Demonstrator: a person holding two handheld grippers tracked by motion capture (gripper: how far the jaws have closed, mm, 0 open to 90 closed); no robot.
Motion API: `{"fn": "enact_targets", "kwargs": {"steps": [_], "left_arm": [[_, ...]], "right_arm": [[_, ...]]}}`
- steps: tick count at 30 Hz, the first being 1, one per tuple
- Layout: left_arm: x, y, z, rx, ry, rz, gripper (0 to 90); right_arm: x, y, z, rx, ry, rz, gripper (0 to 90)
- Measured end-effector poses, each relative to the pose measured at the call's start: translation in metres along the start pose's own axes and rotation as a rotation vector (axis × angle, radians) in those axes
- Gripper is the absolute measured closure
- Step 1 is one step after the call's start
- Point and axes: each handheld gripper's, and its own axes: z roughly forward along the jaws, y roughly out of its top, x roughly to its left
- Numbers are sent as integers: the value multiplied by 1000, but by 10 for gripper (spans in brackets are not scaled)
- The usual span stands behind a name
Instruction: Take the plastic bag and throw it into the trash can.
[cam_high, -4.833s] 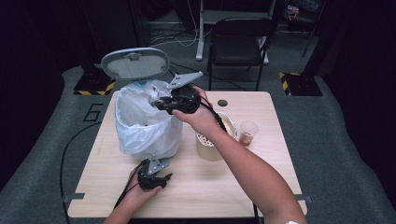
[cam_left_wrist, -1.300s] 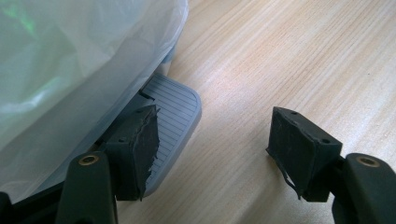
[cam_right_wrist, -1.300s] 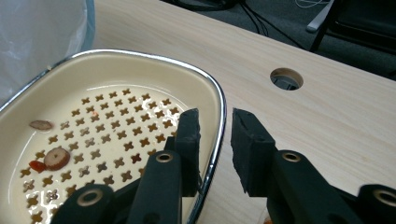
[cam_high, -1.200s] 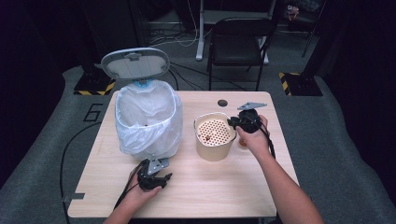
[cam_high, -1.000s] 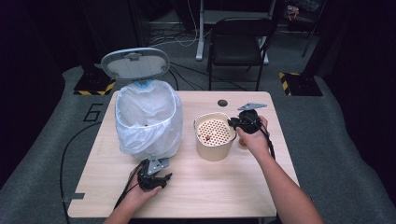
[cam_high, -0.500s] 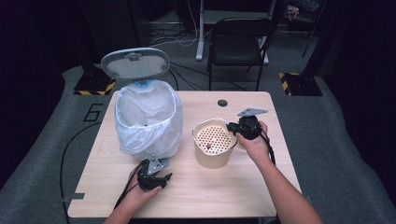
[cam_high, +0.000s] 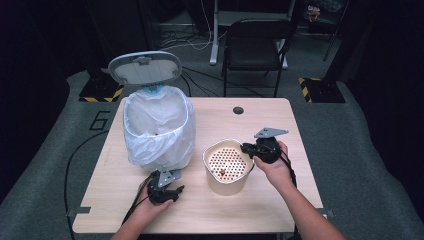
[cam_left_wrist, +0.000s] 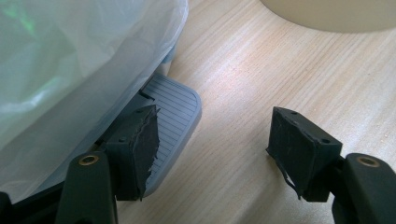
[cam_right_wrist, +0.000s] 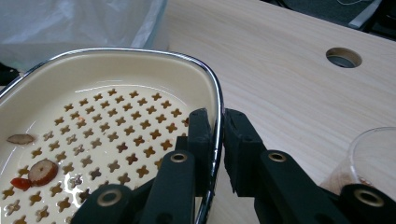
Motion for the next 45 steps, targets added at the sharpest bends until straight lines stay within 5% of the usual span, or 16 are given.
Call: {"fn": "enact_targets", "kwargs": {"steps": [7,14,36,45], "left_arm": [[0,0,0,-2,-1,2,334],[-1,0,0,-4,8,5,335],[-1,0,0,-2,5,-1,335],[-1,0,0,-1,5,-1,335]], "right_arm": [[16,-6,-8,16,29,-35,812],[20,-3,-14,-26,47,-42,676],[-15,6,-36,-134,-25,27,284],[-22,-2,-37,-171,-89,-2,317]]}}
